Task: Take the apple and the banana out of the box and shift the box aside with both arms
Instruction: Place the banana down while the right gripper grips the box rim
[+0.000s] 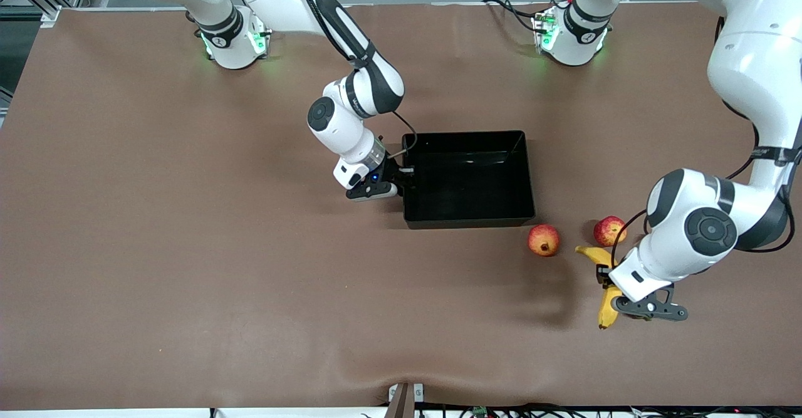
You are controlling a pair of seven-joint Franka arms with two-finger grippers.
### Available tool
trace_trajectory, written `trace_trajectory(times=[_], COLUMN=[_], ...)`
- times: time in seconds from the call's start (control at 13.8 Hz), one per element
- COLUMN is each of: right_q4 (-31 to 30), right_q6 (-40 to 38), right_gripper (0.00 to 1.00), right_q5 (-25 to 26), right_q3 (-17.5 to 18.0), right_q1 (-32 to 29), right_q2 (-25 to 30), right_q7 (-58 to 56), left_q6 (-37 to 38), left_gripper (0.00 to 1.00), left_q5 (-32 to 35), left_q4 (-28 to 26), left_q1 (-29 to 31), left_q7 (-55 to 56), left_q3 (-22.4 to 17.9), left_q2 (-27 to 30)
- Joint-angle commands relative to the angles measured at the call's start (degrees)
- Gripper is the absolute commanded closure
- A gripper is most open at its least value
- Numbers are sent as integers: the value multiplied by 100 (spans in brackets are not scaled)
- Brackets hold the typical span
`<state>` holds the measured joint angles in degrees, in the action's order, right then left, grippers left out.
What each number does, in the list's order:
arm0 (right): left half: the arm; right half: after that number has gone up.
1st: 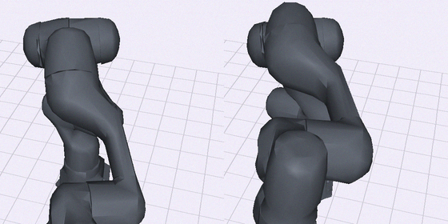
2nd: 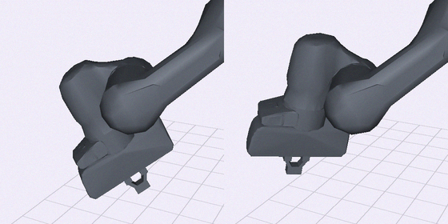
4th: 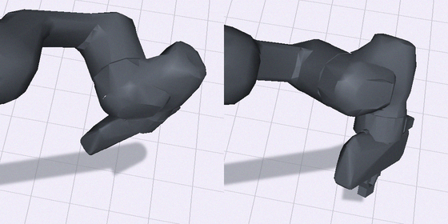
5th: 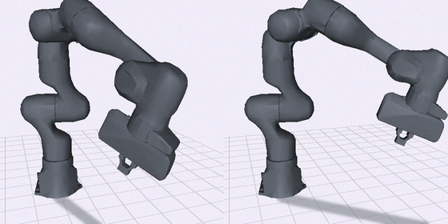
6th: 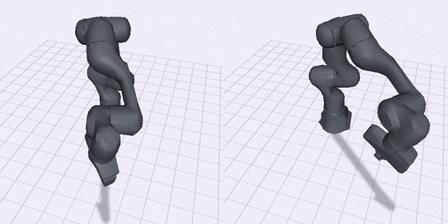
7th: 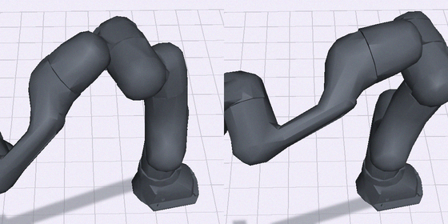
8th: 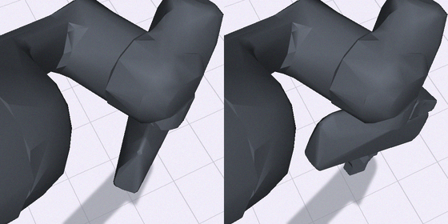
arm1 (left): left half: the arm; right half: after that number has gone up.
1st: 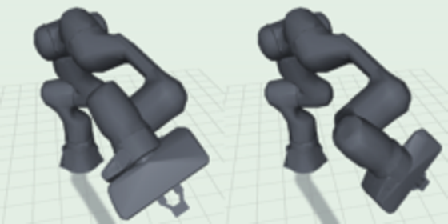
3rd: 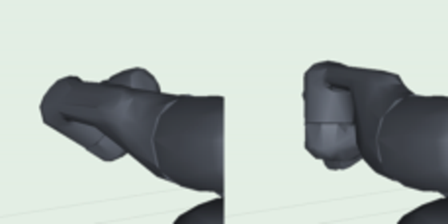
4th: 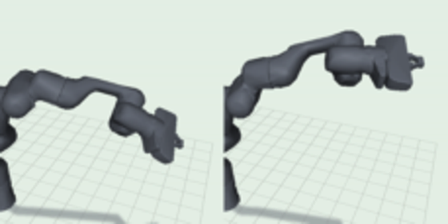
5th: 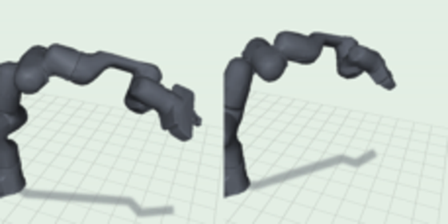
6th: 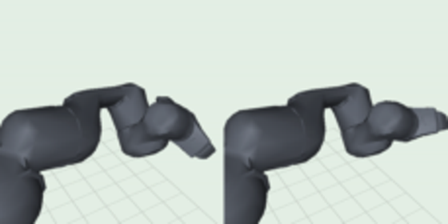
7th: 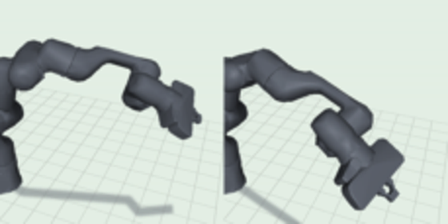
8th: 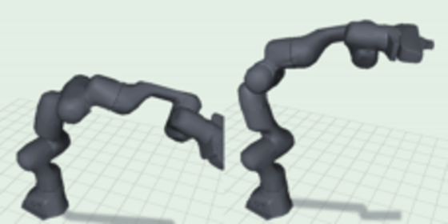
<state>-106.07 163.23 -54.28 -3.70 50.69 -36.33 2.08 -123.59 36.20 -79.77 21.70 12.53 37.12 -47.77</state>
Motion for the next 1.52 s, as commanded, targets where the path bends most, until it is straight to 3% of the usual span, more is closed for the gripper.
trace_trajectory(times=[0.0, 0.51, 0.73, 0.87, 0.94, 1.02, 1.16, 1.45], right_q4=[-194, -1090, -1196, -1232, -1232, -1232, -1258, -1276], right_q6=[-72, -177, -1026, -1878, -2274, -2582, -2840, -2832], right_gripper=[100, 100, 100, 100, 100, 100, 100, 100], right_q5=[-109, -92, -92, -74, -74, -66, -57, 558], right_q3=[-87, -719, -1035, -1526, -1850, -2193, -2774, -3574], right_q1=[-24, -137, -576, -858, -937, -964, -965, -1200], right_q2=[257, 1461, 1900, 2068, 2077, 2069, 2016, 1744], right_q7=[38, -322, -707, -1321, -1724, -2163, -2720, -2756], left_q6=[-156, -156, -165, -165, -165, -165, -165, 228], left_gripper=[100, 100, 100, 99, 62, 1, 0, 0], left_q5=[-51, -201, -192, -192, -192, -201, -192, -227], left_q4=[225, 93, 93, 93, 93, 93, 93, 84], left_q1=[-25, 1, 1, 1, 19, 36, 63, 89], left_q7=[-22, 127, 127, 118, 110, 127, 101, 127], left_q3=[-56, -276, -276, -284, -276, -276, -276, -92], left_q2=[-320, -540, -698, -734, -734, -734, -638, -252])
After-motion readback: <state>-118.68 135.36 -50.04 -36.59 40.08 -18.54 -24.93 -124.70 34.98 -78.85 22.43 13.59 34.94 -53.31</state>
